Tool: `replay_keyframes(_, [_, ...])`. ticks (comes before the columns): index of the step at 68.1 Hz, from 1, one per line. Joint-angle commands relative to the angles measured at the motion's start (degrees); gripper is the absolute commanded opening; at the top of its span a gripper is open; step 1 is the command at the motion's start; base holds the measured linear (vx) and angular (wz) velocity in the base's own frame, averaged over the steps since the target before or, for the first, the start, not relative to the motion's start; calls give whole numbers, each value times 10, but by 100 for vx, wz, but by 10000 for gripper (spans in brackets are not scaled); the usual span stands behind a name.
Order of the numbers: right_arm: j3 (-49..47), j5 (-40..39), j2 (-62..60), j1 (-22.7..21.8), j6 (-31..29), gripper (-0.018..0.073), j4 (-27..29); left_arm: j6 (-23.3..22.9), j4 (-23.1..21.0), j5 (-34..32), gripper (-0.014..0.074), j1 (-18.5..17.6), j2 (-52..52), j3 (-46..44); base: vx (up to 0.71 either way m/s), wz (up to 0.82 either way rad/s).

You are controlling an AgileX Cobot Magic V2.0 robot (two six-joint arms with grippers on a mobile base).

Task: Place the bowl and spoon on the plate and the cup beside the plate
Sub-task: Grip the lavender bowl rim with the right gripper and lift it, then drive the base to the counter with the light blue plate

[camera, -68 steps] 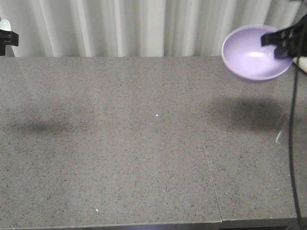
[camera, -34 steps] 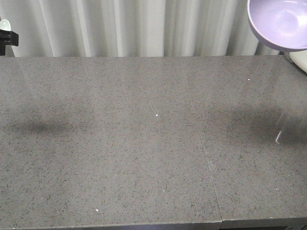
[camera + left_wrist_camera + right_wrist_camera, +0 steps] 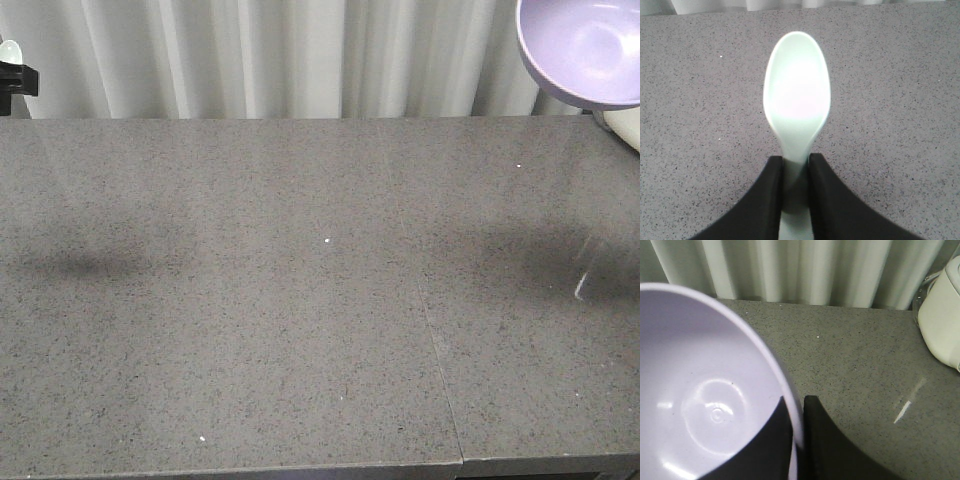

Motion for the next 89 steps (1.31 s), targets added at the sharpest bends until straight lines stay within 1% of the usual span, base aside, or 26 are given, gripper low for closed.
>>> replay_keyframes(1, [-19,-38,-14,-4,-3,-11,2,-5,-5,-31,3,-3,-25,-18,0,0])
replay_keyframes(58, [-19,-37,-13,-4,-3,-11,3,-5,-4,-31,3,-3,-25,-18,0,-1])
replay_keyframes(89, [-19,-37,-12,-4,-3,-11,3,-5,-4,-31,3,-3,-25,-18,-1,-24])
